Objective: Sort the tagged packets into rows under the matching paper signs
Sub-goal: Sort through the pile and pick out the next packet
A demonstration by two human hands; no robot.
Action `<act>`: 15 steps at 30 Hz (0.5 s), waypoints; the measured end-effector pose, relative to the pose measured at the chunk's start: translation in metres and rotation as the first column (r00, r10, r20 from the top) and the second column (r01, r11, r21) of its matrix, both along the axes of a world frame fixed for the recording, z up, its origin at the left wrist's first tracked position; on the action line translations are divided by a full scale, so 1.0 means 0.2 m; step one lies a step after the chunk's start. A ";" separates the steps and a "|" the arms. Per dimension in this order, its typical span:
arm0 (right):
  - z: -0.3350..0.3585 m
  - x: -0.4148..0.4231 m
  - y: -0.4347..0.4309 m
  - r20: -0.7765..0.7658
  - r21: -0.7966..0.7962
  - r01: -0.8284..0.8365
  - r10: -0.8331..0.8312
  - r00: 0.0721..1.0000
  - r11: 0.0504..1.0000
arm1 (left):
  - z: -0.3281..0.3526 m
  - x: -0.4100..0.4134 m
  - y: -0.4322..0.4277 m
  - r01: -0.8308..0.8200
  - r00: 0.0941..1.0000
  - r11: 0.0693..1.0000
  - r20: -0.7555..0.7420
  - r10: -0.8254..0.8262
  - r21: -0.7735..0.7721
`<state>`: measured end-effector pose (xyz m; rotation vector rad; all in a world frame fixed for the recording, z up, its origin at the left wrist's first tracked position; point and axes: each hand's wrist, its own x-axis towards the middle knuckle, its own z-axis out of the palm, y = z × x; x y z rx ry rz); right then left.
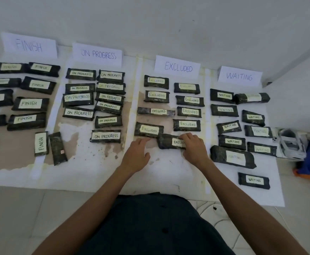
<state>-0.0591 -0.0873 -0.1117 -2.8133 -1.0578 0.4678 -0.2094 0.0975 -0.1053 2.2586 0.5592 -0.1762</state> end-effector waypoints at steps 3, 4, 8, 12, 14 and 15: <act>0.01 -0.01 -0.01 0.004 0.003 0.007 -0.007 1.000 1.000 | 0.02 -0.07 0.03 -0.037 0.999 0.999 -0.010 0.037 0.014; 0.02 -0.01 -0.02 0.003 -0.005 0.014 -0.014 1.000 1.000 | 0.03 -0.09 0.04 -0.043 0.999 0.999 -0.013 0.043 0.019; 0.05 -0.03 -0.04 0.000 -0.040 0.049 -0.049 0.999 0.998 | 0.05 -0.16 0.09 -0.025 0.999 0.999 -0.044 0.025 0.021; 0.04 -0.04 -0.04 -0.023 -0.103 0.031 -0.033 0.999 0.994 | 0.05 -0.18 0.10 -0.004 0.998 1.000 -0.067 0.005 0.014; 0.05 -0.06 0.00 0.009 -0.121 0.030 -0.029 1.000 0.992 | 0.06 -0.20 0.13 -0.002 0.999 1.000 -0.052 0.003 0.012; 0.06 -0.08 0.03 0.025 -0.123 0.030 -0.027 0.999 0.992 | 0.07 -0.21 0.14 -0.003 0.999 1.000 -0.045 0.004 0.013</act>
